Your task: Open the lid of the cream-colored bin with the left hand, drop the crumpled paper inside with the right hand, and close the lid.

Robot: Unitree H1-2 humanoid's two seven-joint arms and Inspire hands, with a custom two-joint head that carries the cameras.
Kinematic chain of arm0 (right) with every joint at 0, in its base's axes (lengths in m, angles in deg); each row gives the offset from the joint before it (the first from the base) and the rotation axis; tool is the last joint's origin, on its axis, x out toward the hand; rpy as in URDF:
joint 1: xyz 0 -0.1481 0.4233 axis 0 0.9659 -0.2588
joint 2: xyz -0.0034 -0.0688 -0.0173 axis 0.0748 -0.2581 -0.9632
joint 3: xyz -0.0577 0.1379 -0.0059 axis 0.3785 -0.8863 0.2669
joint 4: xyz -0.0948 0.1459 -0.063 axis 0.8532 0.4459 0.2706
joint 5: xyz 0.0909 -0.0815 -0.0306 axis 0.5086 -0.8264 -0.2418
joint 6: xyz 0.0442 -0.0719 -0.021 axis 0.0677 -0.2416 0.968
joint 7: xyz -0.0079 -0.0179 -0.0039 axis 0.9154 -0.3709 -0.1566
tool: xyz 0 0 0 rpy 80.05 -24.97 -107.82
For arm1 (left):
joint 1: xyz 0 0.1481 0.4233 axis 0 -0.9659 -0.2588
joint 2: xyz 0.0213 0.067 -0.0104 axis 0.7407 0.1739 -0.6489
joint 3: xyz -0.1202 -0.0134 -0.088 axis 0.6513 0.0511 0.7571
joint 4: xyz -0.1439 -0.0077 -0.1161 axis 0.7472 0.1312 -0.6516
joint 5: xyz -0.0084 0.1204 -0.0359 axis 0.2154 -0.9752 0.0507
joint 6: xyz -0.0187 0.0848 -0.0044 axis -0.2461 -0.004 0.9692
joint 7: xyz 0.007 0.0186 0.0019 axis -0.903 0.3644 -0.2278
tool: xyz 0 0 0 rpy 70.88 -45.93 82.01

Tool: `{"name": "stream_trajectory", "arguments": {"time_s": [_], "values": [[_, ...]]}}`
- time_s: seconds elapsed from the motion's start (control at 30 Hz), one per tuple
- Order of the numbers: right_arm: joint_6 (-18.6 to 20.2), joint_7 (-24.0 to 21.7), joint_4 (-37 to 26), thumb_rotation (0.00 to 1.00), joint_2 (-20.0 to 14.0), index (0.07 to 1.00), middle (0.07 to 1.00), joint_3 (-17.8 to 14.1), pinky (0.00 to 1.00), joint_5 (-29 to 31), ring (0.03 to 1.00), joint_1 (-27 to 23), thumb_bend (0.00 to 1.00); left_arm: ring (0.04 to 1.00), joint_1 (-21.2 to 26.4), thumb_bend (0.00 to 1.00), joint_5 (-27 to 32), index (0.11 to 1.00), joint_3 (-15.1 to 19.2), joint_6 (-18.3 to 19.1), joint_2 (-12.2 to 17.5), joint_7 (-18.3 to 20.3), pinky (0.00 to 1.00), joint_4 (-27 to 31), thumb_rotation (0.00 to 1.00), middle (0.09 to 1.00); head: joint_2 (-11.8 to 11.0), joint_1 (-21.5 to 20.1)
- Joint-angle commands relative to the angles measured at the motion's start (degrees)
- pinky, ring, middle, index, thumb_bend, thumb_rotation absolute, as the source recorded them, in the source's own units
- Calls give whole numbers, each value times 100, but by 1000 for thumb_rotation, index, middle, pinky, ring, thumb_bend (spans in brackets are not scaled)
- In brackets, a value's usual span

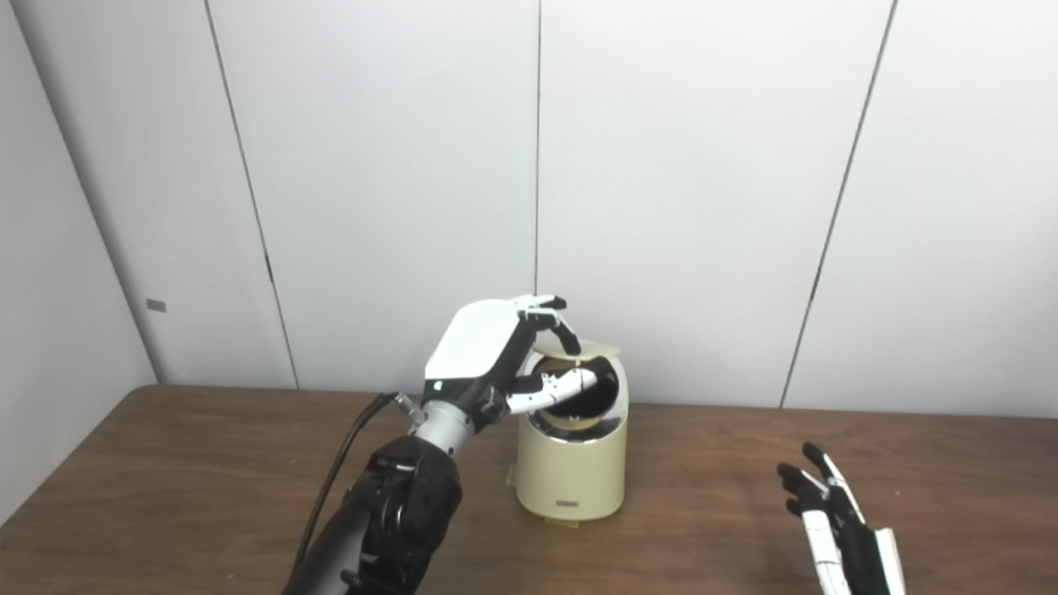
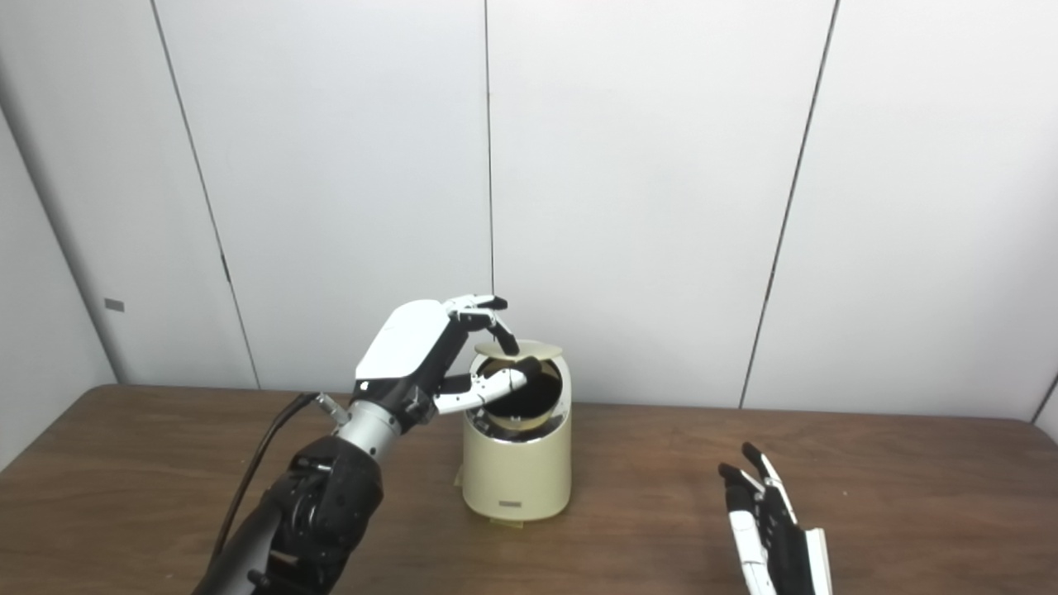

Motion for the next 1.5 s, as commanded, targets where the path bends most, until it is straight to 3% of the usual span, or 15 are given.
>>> {"name": "stream_trajectory", "arguments": {"time_s": [0.0, 0.17, 0.43, 0.67, 0.87, 1.23, 1.47], "values": [[-240, 111, 59, 907, 219, 841, 758, 28, 781, 4, 800, -78, 613, 873, 267, 646, -163, 606, -36, -49, 87, 50, 774, -66, 821, 836, 20, -8], [-261, 88, -62, 895, 194, 845, 763, 66, 795, 20, 807, -36, 617, 884, 303, 642, -340, 657, -181, 133, 192, 500, 783, -211, 880, 849, 60, -69], [-277, -1, -196, 855, 54, 858, 769, -71, 829, 254, 811, -1, 630, 891, 219, 624, -465, 702, -274, 339, 222, 907, 772, -251, 860, 856, 148, -131], [-247, -27, -279, 848, 5, 855, 763, -62, 816, 208, 812, 23, 616, 909, 105, 627, -680, 710, -390, 301, 209, 933, 794, -269, 859, 865, 201, -129], [-301, -14, -295, 872, -27, 850, 753, -22, 808, 110, 808, 42, 611, 942, 57, 623, -1011, 736, -570, 41, 289, 692, 826, -335, 860, 896, 224, -124], [-119, -38, -453, 871, 5, 848, 726, -72, 848, 207, 798, 17, 576, 998, 28, 615, -2139, 715, -944, -108, 554, 466, 931, -253, 891, 962, 363, -155], [-148, -32, -381, 862, -25, 850, 732, -144, 876, 269, 809, -54, 555, 1000, -36, 616, -2240, 700, -862, -104, 531, 555, 949, -220, 907, 964, 412, -133]]}}
